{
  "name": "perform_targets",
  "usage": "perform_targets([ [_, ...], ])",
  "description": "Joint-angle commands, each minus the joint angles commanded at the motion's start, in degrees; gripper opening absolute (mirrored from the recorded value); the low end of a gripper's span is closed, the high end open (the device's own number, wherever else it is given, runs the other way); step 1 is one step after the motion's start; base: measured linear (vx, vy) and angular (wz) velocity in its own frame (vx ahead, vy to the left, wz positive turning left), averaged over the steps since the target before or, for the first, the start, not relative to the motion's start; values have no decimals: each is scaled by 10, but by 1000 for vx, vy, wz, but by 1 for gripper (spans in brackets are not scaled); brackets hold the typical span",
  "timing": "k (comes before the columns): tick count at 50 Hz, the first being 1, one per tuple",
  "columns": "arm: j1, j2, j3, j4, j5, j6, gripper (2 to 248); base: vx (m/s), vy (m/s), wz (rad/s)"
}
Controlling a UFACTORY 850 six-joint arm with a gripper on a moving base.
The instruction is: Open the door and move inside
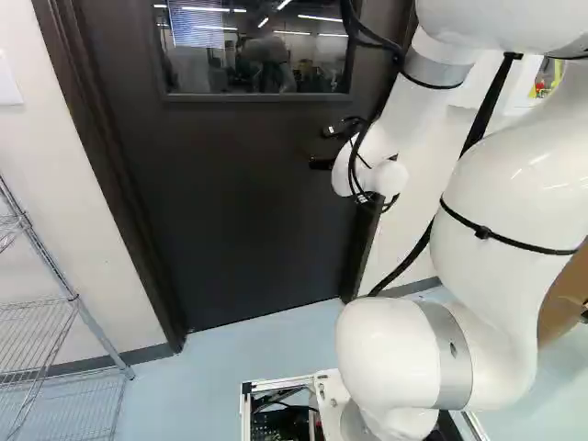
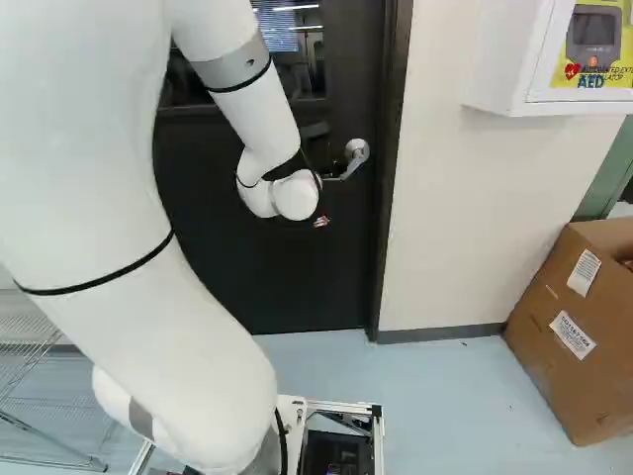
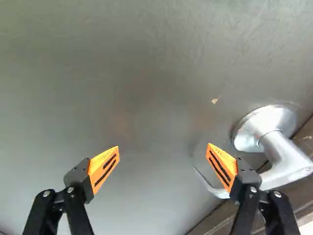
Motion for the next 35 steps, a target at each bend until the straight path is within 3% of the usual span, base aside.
perform_targets([
  [16,1,-30,-9,0,0,0,247,0,0,0],
  [35,12,-96,-55,0,0,0,247,0,0,0],
])
